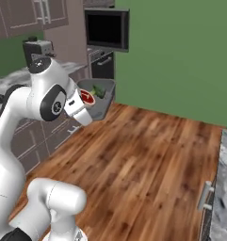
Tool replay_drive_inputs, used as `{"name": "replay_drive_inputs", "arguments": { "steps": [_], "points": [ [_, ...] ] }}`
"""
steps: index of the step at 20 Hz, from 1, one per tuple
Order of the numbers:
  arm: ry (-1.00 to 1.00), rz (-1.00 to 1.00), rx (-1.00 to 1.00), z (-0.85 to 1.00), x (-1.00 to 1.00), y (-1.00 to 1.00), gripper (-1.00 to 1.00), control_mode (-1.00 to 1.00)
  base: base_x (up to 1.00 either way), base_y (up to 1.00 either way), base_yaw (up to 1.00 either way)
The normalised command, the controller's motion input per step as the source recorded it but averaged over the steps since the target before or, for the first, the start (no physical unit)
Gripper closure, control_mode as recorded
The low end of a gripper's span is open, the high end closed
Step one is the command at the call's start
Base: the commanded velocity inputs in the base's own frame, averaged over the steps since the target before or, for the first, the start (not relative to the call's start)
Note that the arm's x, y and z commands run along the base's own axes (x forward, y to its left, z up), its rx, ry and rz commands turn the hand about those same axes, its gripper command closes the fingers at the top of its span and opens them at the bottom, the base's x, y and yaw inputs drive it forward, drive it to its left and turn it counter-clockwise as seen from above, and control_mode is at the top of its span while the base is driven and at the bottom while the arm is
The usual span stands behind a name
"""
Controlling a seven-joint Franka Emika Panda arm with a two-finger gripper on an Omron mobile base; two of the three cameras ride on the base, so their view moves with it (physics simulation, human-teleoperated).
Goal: Place the tupperware containing the steak and broccoli meal in the microwave. Close the microwave door and press the start button to reheat the meal.
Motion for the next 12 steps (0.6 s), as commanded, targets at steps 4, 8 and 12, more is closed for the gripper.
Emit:
{"name": "replay_drive_inputs", "arguments": {
  "steps": [4, 8, 12],
  "points": [
    [0.0, 0.0, 0.0, 0.0, 0.0, 0.0, 1.0, 1.0, 1.0, -0.38, 0.18],
    [0.0, 0.0, 0.0, 0.0, 0.0, 0.0, 1.0, 1.0, 1.0, -0.53, 0.11],
    [0.0, 0.0, 0.0, 0.0, 0.0, 0.0, 1.0, 1.0, 1.0, -0.59, 0.11]
  ]
}}
